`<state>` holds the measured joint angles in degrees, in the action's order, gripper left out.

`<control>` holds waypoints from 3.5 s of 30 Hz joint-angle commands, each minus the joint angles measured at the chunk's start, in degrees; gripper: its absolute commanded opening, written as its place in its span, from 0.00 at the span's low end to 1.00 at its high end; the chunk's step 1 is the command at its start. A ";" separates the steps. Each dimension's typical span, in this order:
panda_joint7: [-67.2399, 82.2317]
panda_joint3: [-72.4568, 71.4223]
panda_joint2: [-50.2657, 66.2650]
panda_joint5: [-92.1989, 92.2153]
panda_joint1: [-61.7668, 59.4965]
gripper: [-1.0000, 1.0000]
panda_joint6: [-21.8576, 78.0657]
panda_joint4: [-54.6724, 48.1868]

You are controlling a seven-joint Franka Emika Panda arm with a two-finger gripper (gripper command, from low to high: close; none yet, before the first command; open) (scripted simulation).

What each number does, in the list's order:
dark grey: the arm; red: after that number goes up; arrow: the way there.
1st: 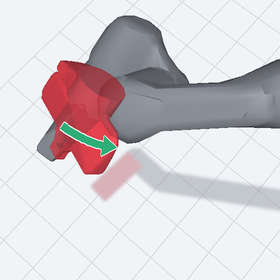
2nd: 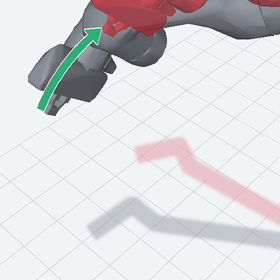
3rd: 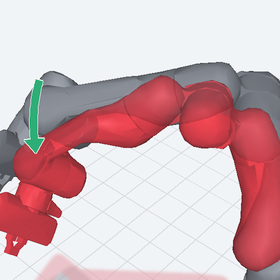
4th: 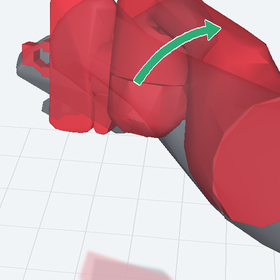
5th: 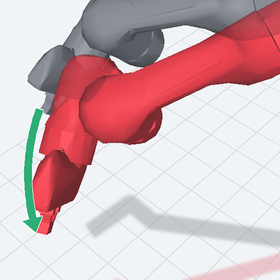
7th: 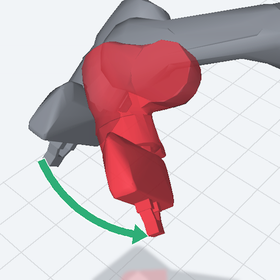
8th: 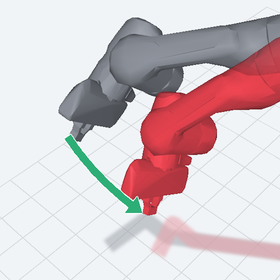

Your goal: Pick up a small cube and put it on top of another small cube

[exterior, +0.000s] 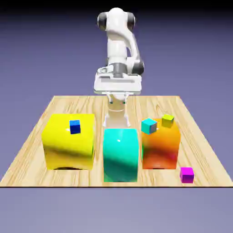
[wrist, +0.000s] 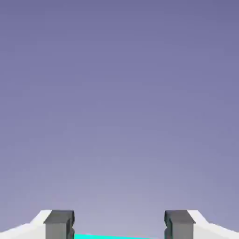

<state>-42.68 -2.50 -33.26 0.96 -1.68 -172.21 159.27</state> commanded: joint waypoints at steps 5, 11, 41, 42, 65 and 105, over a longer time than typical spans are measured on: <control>-0.91 -10.39 -2.48 3.99 -9.83 0.50 7.46 -7.19; -1.99 -22.84 -5.46 8.77 -21.62 0.50 16.41 -15.81; -7.43 -85.14 -20.33 32.68 -80.58 0.50 61.17 -58.91; -7.61 -87.21 -20.83 33.48 -82.55 0.50 62.66 -60.34; -11.55 -132.28 -31.59 50.78 -125.20 0.50 95.04 -91.52; -66.79 -69.73 -16.32 57.12 -84.07 0.00 57.56 -40.01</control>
<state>-109.43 -72.24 -49.57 58.16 -85.75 -114.71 119.26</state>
